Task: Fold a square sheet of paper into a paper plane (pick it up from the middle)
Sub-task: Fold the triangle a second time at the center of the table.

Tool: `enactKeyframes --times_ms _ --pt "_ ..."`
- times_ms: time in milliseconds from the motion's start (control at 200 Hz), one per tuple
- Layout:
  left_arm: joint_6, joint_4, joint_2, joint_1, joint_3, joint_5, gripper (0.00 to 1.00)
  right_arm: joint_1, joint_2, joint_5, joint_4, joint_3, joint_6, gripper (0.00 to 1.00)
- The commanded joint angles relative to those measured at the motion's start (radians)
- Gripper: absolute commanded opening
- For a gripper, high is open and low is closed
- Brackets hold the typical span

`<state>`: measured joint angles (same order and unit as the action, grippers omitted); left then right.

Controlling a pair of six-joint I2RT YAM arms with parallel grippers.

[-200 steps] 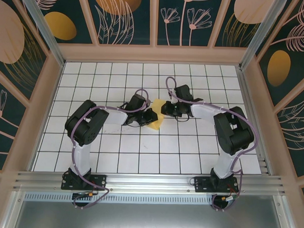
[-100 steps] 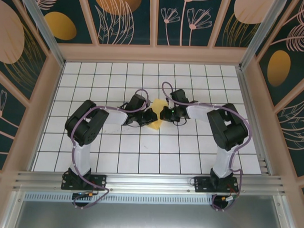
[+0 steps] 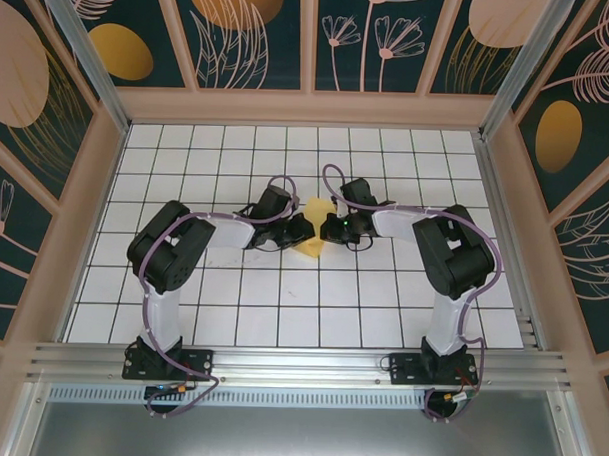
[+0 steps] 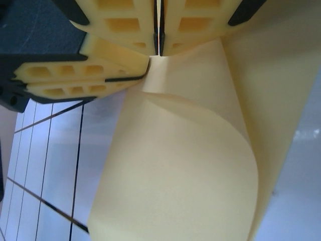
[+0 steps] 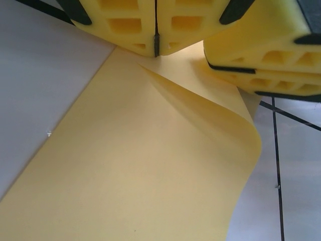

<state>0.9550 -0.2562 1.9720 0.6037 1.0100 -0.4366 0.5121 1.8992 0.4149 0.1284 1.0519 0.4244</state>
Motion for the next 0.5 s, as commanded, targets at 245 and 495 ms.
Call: enactKeyframes --times_ms 245,495 --pt "-0.057 0.121 0.039 -0.019 0.098 0.114 0.12 0.002 0.05 -0.043 0.049 -0.004 -0.039 0.05" --pt "-0.077 0.172 0.074 -0.023 0.116 0.142 0.11 0.002 0.044 -0.043 0.045 -0.006 -0.041 0.05"
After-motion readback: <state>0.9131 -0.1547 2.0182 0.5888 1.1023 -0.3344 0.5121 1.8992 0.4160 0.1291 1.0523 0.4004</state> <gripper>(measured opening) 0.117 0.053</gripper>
